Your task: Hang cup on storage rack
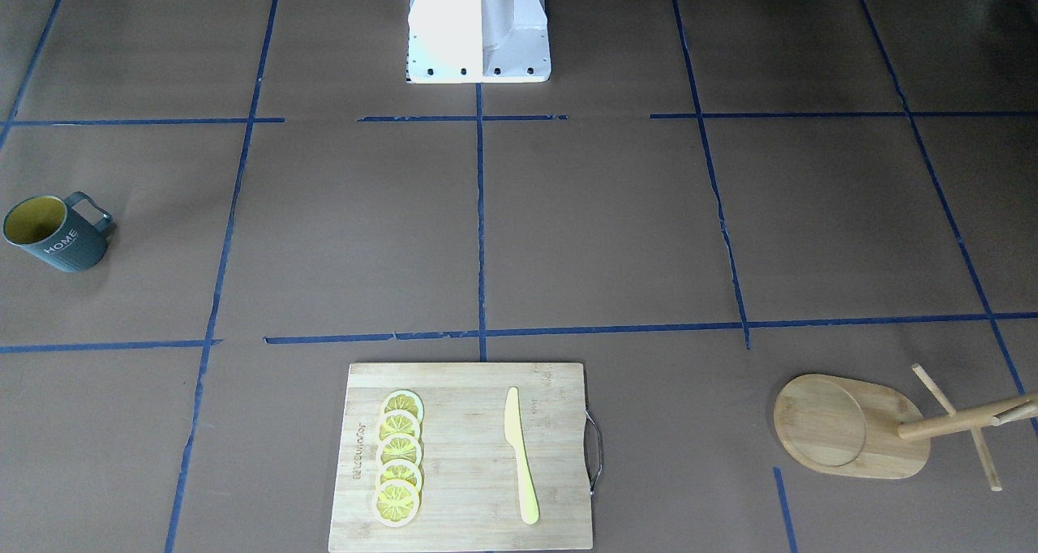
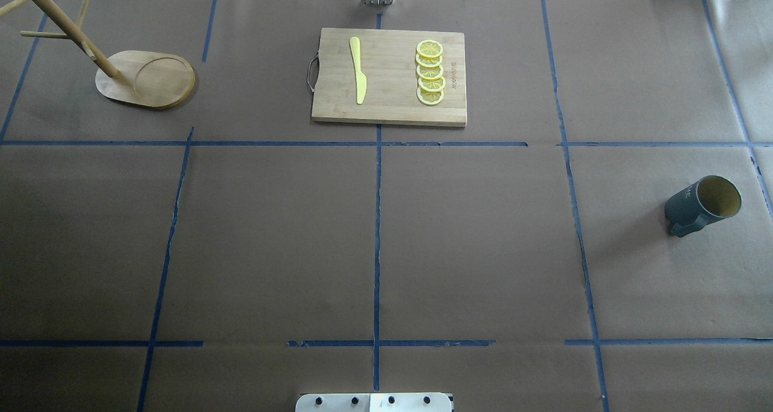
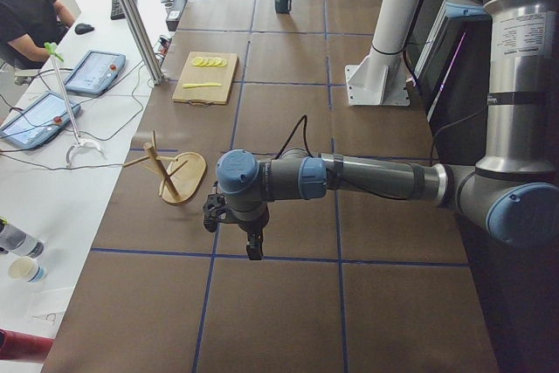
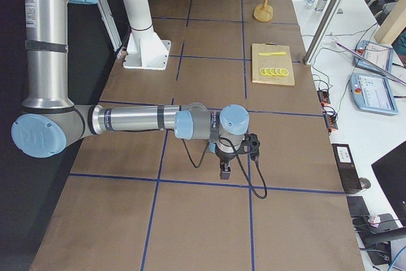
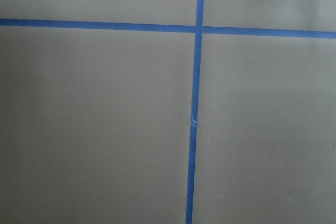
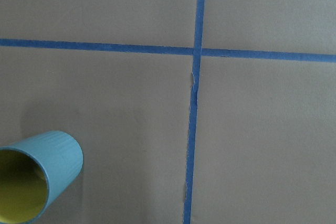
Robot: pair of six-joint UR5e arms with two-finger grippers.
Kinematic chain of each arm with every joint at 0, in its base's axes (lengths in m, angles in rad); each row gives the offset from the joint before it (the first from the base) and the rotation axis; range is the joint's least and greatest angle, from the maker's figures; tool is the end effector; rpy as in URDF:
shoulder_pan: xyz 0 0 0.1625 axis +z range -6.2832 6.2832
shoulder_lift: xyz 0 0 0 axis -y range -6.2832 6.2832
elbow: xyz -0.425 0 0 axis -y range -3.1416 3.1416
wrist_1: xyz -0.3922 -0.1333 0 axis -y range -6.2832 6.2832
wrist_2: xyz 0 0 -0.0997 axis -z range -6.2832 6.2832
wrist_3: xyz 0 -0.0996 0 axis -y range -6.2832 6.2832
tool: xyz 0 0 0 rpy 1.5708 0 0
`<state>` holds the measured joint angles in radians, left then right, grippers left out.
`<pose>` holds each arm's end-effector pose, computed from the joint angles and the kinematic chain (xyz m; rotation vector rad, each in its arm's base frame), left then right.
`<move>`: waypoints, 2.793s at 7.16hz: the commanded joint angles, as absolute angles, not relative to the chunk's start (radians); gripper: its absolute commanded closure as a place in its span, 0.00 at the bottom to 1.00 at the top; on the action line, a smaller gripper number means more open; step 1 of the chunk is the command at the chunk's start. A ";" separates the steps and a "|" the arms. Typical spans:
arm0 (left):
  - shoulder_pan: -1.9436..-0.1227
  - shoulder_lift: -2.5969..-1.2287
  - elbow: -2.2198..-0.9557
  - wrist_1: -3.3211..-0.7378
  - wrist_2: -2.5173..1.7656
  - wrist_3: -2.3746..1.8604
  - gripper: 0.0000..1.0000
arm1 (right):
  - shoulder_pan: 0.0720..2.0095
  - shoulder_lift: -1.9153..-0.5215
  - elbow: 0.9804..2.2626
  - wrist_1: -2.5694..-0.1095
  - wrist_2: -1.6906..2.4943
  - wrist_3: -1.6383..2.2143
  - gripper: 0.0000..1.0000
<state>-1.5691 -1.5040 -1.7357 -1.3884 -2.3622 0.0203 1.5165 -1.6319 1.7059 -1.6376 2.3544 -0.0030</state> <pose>-0.0617 -0.4555 0.6263 -0.0725 0.7916 -0.0125 0.0376 -0.4681 0.6275 -0.0133 -0.7836 -0.0572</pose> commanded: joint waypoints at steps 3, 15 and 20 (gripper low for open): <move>-1.568 -1.506 -1.740 -1.394 -2.353 0.017 0.00 | 1.511 -1.632 1.706 -1.635 2.350 -0.005 0.00; -1.566 -1.503 -1.753 -1.397 -2.358 0.015 0.00 | 1.413 -1.632 1.684 -1.516 2.509 0.090 0.01; -1.568 -1.503 -1.761 -1.396 -2.361 0.015 0.00 | 1.218 -1.643 1.660 -1.269 2.410 0.374 0.01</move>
<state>-1.5676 -1.5033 -1.7607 -1.3959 -2.3603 0.0154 1.2608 -1.6420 1.6687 -1.2868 2.4460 0.3593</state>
